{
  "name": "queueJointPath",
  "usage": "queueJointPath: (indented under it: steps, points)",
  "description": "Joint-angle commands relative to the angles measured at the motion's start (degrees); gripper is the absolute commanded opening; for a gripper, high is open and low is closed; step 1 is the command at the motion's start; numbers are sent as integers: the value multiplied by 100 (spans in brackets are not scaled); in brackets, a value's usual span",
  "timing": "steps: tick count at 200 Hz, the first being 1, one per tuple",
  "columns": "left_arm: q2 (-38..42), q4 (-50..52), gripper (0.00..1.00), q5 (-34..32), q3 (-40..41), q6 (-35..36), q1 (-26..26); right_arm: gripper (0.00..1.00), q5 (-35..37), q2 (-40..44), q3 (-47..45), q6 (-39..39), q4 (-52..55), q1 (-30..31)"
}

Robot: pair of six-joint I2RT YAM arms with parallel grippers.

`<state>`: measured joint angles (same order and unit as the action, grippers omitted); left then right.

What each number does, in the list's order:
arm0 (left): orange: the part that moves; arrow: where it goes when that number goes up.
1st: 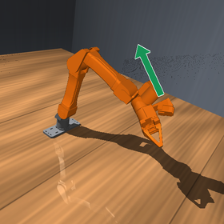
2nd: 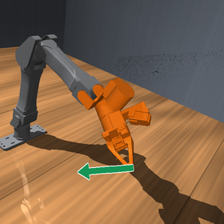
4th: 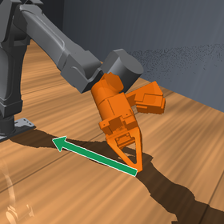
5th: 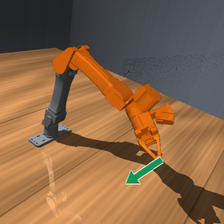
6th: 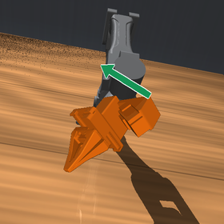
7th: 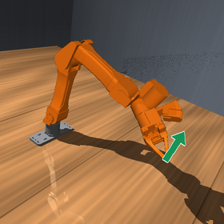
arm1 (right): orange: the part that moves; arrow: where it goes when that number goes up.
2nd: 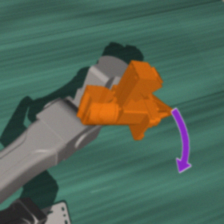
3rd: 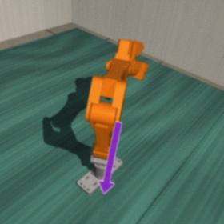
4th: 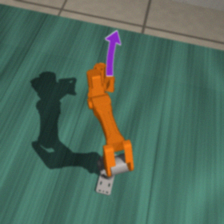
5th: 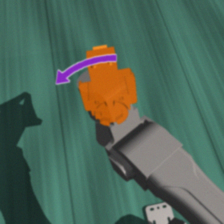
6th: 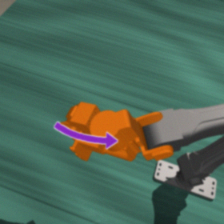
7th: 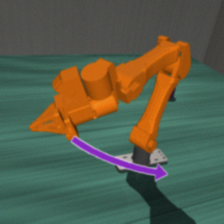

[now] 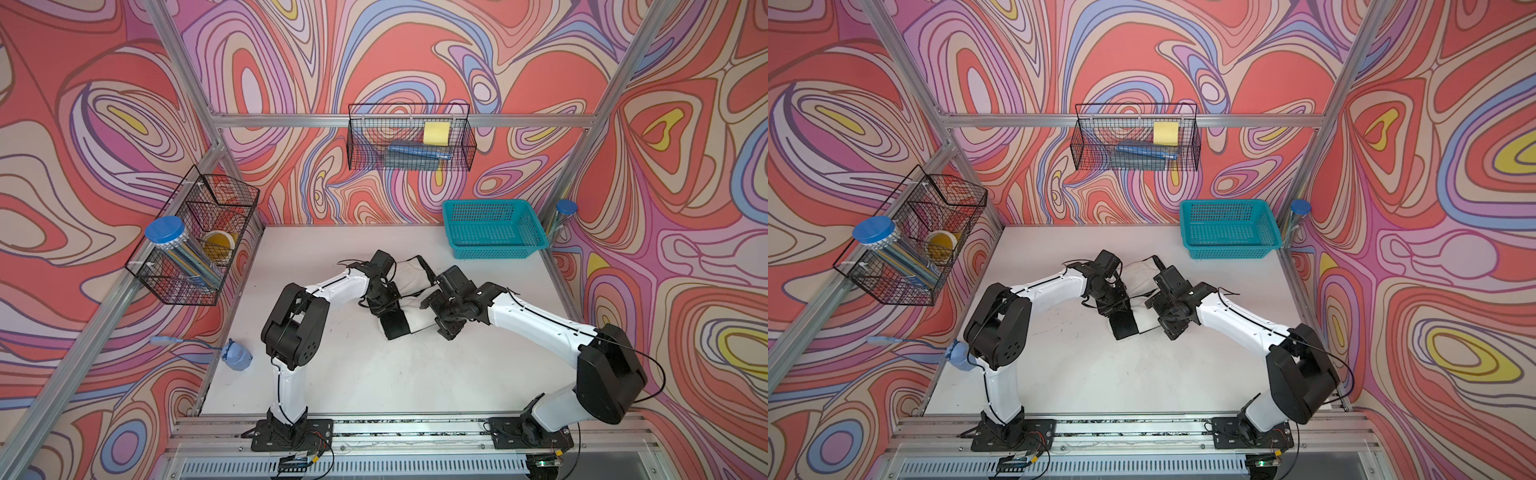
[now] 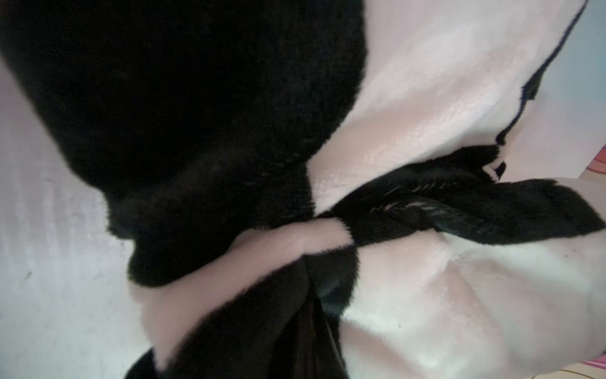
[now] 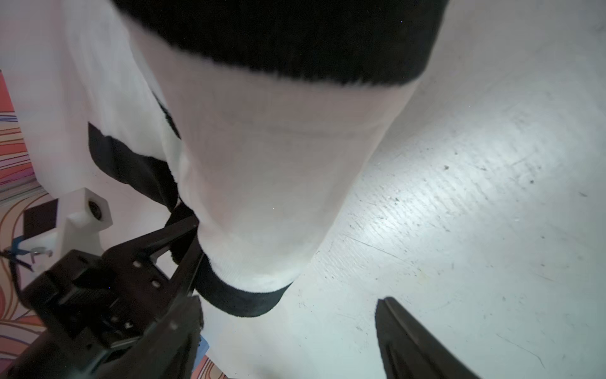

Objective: Roll up the pillowcase
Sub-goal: Roll the pillowcase at the center of the board.

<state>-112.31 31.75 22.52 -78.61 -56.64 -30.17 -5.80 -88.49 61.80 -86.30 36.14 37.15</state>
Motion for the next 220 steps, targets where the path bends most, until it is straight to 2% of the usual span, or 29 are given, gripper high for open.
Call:
queueJointPath:
  steps: [1, 17, 44, 84, 92, 103, 121, 151, 172, 178, 198, 220]
  points:
    - [-249, 372, 0, 101, 74, -158, -6, 85, 577, -245, -143, -335, -573, 149]
    - [-197, 382, 0, 103, 82, -162, -6, 85, 842, -472, -219, -396, -802, 199]
    - [-101, 345, 0, 173, 156, -212, 8, 85, 756, -991, -291, -606, -1091, 237]
    - [29, 170, 0, 298, 320, -283, 29, 84, 1430, -1488, -264, -584, -1541, 399]
    - [42, 143, 0, 327, 352, -306, 21, 80, 1500, -1613, -178, -570, -1542, 399]
    - [60, 81, 0, 379, 411, -328, 24, 68, 1500, -1755, -56, -493, -1542, 401]
    - [132, 60, 0, 435, 434, -309, 37, 51, 1323, -1839, 241, -353, -981, 399]
    - [457, 11, 0, 646, 447, -259, 149, 43, 560, -1353, -111, -339, -254, 308]
    - [763, -33, 25, 683, 474, -219, 276, 43, 223, -571, -232, -65, 783, 113]
    - [801, -33, 30, 712, 454, -195, 290, 43, 91, -416, -248, 68, 1015, 9]
    - [792, -47, 33, 771, 366, -111, 297, 42, -297, -175, -148, 482, 1827, -207]
    - [698, -218, 34, 909, 440, -153, 283, 44, -588, -288, 232, 865, 2429, -271]
